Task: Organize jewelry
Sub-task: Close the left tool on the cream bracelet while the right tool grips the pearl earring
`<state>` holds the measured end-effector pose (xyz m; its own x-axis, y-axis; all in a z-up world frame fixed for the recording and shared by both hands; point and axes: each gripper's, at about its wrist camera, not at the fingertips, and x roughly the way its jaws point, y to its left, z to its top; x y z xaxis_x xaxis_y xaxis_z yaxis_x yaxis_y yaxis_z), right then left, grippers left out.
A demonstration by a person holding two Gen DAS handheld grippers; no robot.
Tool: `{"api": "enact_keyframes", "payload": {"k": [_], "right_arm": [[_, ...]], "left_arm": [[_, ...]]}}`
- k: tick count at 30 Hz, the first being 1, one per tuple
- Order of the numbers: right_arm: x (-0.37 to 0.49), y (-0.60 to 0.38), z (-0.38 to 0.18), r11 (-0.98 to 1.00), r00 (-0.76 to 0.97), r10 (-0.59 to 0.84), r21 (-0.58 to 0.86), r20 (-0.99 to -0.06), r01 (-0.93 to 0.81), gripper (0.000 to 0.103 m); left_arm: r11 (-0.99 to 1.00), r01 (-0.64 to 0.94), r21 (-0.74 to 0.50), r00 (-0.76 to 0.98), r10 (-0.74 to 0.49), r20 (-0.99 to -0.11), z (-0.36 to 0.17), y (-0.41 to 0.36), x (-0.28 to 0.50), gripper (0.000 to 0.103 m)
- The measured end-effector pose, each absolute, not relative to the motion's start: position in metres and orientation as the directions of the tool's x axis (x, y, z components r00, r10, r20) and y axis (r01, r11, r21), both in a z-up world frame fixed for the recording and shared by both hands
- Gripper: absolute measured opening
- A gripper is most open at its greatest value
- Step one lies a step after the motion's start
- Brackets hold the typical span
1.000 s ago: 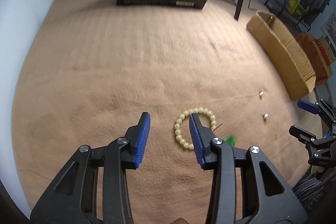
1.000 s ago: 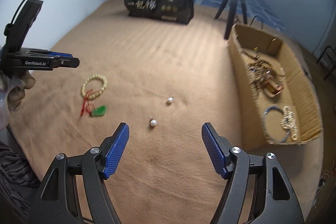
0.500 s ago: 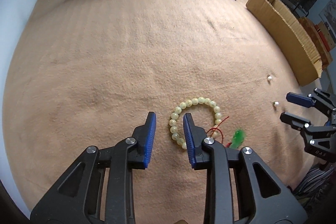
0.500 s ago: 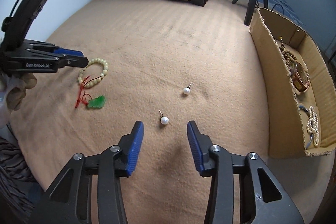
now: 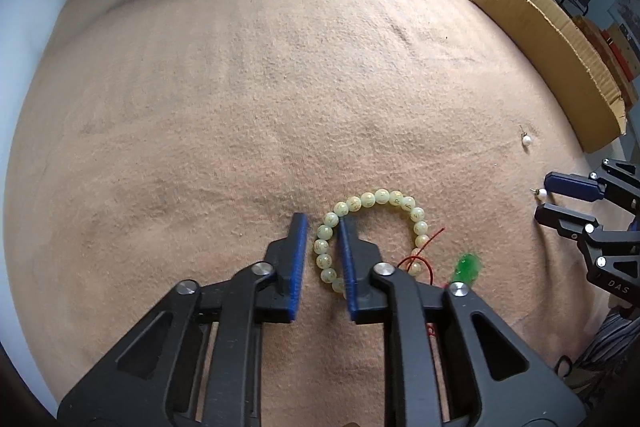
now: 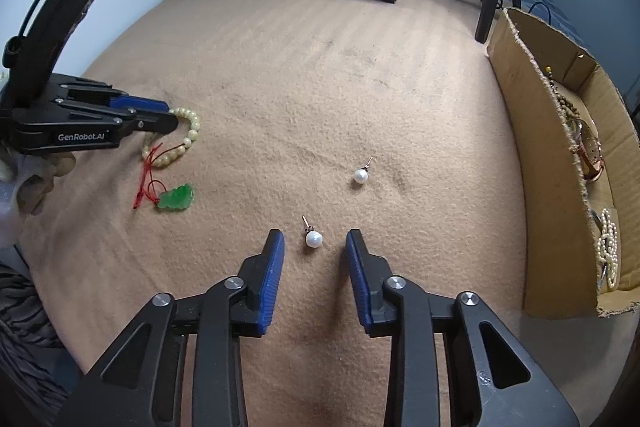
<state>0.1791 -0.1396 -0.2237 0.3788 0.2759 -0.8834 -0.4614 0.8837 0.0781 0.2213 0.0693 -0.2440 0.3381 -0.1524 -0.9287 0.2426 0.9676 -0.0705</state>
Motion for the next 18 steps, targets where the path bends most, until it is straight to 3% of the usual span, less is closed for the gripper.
{"api": "enact_keyframes", "payload": {"k": [10,13,18], "right_arm": [[0.1836,-0.1354,-0.2279,0.884,0.38,0.269,0.071,-0.885,-0.462,0.024],[0.1831,-0.1348,-0.2294,0.877,0.371,0.282,0.082,-0.885,-0.473,0.011],[0.1826,-0.1374,-0.23,0.877,0.371,0.3,0.102,-0.879,-0.469,0.007]], "left_arm": [[0.968,0.245,-0.055,0.348,-0.14,-0.927,-0.2442,0.0666,0.2218,0.006],[0.968,0.243,-0.055,0.349,-0.14,-0.926,-0.2444,0.0666,0.2221,0.006],[0.971,0.234,-0.054,0.355,-0.137,-0.925,-0.2419,0.069,0.2213,0.005]]}}
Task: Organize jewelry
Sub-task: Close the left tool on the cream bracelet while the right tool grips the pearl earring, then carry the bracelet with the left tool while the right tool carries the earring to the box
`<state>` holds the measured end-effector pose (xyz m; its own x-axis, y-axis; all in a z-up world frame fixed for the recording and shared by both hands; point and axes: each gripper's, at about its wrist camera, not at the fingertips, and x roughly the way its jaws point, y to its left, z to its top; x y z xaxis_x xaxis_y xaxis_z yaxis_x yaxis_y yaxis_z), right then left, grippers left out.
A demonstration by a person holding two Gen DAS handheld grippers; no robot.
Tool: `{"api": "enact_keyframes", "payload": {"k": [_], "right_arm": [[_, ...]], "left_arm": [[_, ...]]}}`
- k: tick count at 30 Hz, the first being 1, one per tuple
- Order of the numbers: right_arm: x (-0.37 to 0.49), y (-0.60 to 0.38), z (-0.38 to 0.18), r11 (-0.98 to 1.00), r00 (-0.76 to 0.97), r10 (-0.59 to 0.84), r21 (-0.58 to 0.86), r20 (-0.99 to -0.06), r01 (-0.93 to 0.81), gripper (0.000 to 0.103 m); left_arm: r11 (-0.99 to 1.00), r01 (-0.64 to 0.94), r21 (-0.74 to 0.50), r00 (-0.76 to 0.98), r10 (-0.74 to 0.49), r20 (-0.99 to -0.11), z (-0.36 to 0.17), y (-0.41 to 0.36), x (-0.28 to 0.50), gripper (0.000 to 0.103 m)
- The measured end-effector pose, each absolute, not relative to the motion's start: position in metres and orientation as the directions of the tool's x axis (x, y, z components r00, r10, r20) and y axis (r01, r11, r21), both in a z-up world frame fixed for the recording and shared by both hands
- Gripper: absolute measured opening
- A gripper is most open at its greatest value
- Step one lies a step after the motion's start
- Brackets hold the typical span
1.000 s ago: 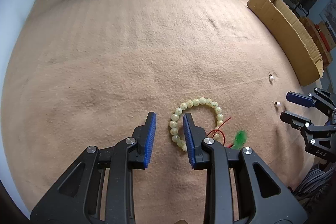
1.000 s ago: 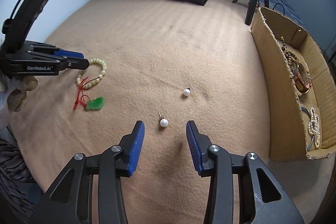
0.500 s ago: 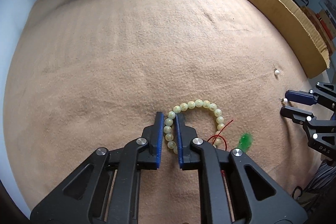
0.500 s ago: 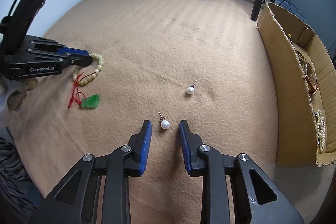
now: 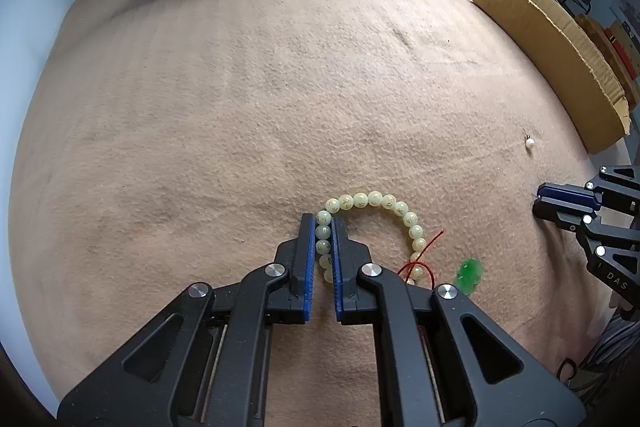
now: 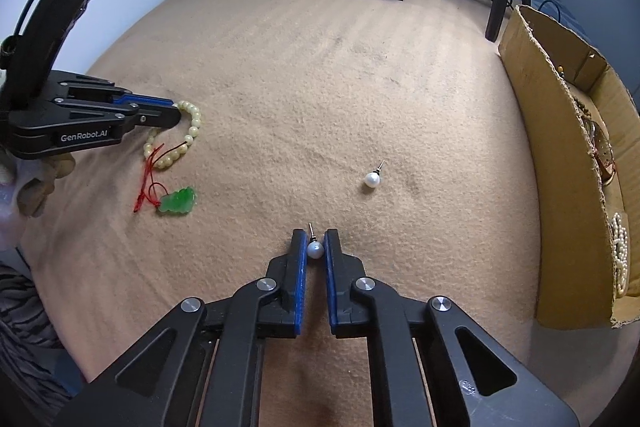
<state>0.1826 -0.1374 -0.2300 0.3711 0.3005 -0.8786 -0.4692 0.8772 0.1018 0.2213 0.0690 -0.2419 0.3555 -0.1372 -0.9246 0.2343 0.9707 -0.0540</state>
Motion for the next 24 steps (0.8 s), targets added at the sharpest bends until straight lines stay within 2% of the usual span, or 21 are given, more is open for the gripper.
{"api": "enact_keyframes", "payload": {"k": [9,16,24], "right_arm": [[0.177,-0.139,-0.214,0.881,0.414,0.319,0.106,-0.852,-0.46,0.007],[0.173,-0.143,-0.194,0.884,0.455,0.341,0.115,-0.823,-0.454,0.007],[0.173,-0.155,-0.171,0.889,0.498,0.355,0.12,-0.791,-0.442,0.007]], "left_arm": [[0.98,0.187,-0.068,0.394,-0.139,-0.908,-0.227,0.081,0.223,0.005],[0.982,0.143,-0.125,0.446,-0.177,-0.877,-0.202,0.093,0.224,0.005],[0.973,0.16,-0.165,0.491,-0.224,-0.842,-0.176,0.085,0.221,0.005]]}}
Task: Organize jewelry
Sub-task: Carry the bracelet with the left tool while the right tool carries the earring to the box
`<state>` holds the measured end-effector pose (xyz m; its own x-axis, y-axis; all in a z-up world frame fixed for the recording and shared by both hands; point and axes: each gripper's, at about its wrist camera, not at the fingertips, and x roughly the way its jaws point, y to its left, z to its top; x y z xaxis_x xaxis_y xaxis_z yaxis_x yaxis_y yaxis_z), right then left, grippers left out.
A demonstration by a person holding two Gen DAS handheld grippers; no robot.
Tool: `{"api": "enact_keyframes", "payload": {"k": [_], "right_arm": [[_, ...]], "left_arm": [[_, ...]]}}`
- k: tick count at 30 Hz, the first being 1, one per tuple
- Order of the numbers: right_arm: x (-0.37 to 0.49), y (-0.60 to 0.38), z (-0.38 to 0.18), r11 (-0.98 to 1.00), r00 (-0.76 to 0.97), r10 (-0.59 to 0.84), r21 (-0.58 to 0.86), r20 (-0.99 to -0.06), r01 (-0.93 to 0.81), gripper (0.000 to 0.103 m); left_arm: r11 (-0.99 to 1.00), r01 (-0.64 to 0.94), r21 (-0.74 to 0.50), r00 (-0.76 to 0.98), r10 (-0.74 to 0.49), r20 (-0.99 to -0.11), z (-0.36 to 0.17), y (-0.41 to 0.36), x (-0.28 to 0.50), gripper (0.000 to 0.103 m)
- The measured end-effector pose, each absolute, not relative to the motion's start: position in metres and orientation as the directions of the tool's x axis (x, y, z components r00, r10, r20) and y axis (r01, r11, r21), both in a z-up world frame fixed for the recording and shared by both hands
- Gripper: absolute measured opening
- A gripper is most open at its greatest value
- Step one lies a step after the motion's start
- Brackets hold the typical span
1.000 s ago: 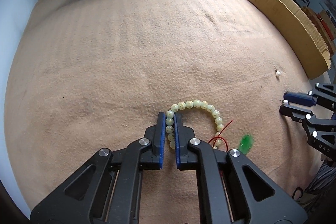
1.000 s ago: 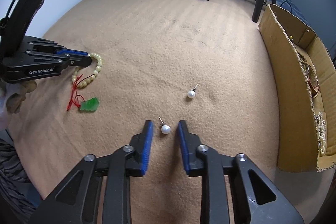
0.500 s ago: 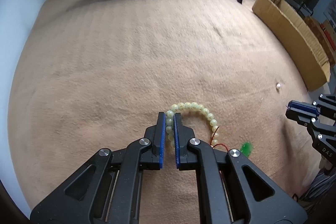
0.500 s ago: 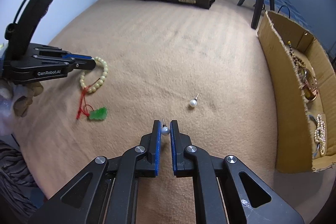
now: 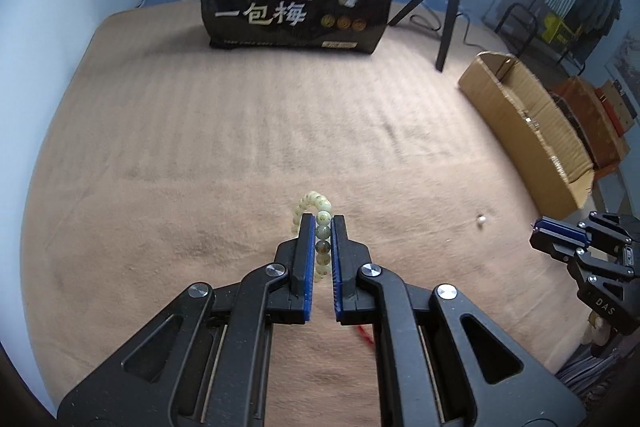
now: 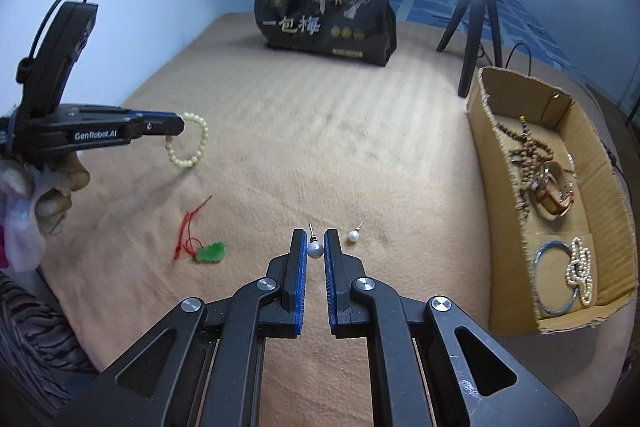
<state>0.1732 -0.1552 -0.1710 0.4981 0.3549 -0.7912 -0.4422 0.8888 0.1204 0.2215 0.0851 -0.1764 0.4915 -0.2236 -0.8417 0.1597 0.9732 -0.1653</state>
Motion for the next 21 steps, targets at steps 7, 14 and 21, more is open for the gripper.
{"api": "enact_keyframes", "payload": {"k": [7,14,21], "right_arm": [[0.172,-0.175,-0.146,0.897,0.546,0.364,0.126,-0.754,-0.423,0.007],[0.171,-0.209,-0.12,0.919,0.602,0.346,0.129,-0.72,-0.373,0.007],[0.176,-0.248,-0.101,0.943,0.656,0.311,0.138,-0.687,-0.302,0.007]], "left_arm": [[0.958,0.207,-0.198,0.51,-0.278,-0.814,-0.158,0.066,0.216,0.005],[0.938,0.253,-0.236,0.516,-0.337,-0.788,-0.143,0.04,0.213,0.005],[0.912,0.302,-0.276,0.527,-0.401,-0.75,-0.122,0.011,0.215,0.005]]}}
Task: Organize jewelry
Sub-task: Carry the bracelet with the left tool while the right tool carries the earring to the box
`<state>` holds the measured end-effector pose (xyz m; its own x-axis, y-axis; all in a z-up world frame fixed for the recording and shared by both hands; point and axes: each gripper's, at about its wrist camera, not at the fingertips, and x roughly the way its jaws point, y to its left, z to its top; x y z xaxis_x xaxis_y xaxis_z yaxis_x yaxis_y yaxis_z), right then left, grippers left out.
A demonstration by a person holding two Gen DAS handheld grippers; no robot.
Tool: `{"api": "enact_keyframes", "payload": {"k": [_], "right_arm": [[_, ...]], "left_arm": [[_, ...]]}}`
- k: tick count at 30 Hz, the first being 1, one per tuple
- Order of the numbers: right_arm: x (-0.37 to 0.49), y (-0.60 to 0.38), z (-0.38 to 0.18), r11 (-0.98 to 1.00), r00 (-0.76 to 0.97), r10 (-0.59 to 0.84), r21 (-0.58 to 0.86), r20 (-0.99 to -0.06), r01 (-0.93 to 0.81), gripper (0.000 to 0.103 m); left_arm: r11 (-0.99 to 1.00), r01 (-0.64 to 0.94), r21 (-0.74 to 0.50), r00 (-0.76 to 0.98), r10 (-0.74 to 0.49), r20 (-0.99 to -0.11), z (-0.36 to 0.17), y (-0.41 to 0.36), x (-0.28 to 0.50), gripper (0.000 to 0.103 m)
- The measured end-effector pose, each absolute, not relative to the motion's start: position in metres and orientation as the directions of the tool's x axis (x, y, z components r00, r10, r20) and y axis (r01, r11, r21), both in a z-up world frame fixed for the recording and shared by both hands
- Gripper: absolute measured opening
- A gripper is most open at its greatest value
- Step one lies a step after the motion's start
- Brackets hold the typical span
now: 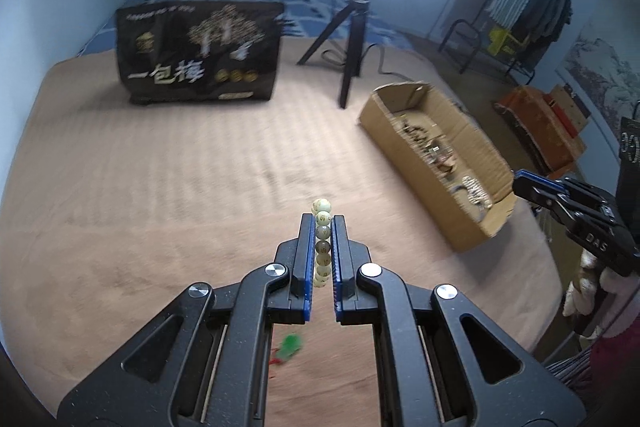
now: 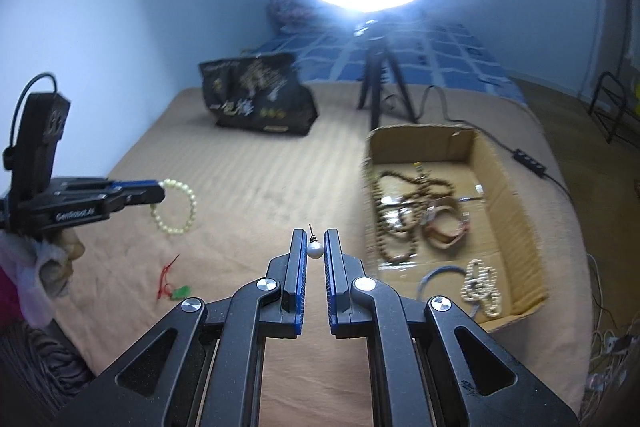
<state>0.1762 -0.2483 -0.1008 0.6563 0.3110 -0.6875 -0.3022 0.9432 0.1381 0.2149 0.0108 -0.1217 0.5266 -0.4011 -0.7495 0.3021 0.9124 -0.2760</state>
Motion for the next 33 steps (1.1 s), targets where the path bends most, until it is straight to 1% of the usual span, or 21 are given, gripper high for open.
{"api": "enact_keyframes", "payload": {"k": [6,12,26,33], "right_arm": [[0.181,-0.281,-0.092,0.958,0.686,0.281,0.153,-0.671,-0.243,0.007],[0.185,-0.306,-0.093,0.969,0.696,0.245,0.151,-0.675,-0.195,0.007],[0.201,-0.351,-0.109,0.983,0.687,0.181,0.147,-0.703,-0.109,0.007],[0.205,-0.364,-0.118,0.986,0.675,0.165,0.144,-0.72,-0.087,0.007]], "left_arm": [[0.892,0.336,-0.303,0.529,-0.445,-0.723,-0.109,-0.02,0.222,0.005],[0.874,0.373,-0.312,0.525,-0.476,-0.706,-0.104,-0.053,0.23,0.005],[0.829,0.453,-0.328,0.484,-0.538,-0.69,-0.103,-0.132,0.25,0.005],[0.814,0.478,-0.33,0.455,-0.551,-0.7,-0.11,-0.165,0.255,0.005]]}}
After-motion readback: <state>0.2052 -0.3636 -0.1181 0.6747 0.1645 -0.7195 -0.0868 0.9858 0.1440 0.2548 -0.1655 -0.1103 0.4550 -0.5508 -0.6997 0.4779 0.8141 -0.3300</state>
